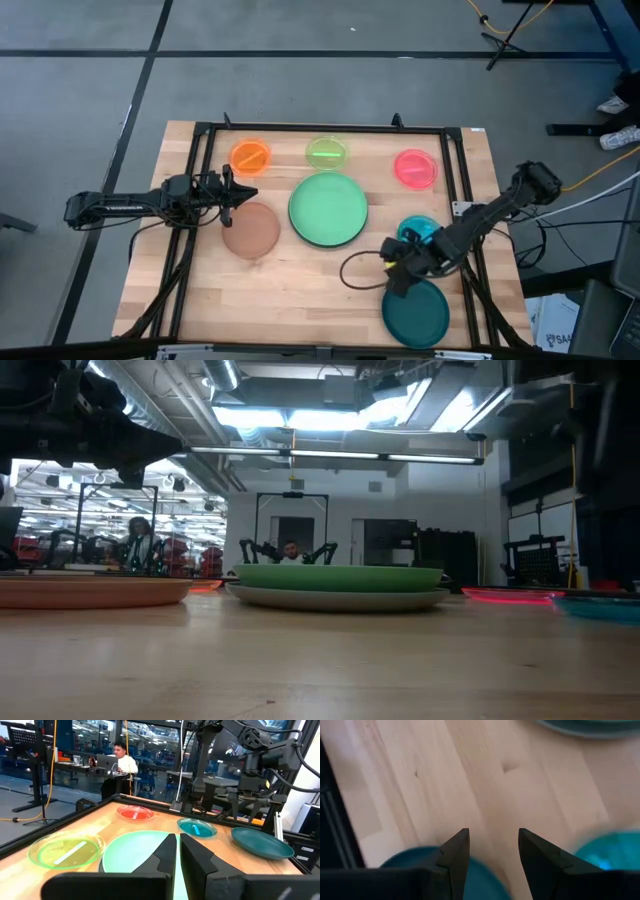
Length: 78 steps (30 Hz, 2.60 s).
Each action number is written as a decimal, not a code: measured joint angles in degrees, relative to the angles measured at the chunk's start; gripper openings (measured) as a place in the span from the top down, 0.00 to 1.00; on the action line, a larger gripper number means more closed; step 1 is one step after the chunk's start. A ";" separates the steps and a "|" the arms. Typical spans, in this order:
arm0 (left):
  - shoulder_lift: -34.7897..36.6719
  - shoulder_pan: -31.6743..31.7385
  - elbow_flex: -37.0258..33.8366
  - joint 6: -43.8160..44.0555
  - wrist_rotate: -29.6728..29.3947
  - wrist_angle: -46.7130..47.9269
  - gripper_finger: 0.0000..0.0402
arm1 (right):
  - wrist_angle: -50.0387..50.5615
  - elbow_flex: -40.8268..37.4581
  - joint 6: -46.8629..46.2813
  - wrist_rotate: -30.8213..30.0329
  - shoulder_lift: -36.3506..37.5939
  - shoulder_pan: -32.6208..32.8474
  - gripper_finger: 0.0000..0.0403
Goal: Stack plastic plates
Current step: Stack the dark blue plate on top of the green plate
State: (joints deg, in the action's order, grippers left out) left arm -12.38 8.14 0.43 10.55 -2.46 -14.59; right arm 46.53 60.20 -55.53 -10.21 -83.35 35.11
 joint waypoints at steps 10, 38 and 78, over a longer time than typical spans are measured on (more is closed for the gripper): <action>-0.01 0.00 0.00 0.04 -0.40 -0.02 0.96 | 9.11 0.00 -22.75 -3.75 1.13 11.45 0.60; 0.01 0.00 0.00 1.06 -0.94 -0.04 0.96 | 4.64 -11.37 -48.48 1.49 1.53 26.02 0.60; -0.01 0.00 0.00 0.92 -1.29 0.00 0.96 | -6.66 -17.99 -47.73 -4.33 -0.96 26.04 0.97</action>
State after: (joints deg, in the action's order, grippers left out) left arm -12.38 8.14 0.43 11.46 -3.75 -14.59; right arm 39.88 42.22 -103.26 -14.54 -84.31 61.14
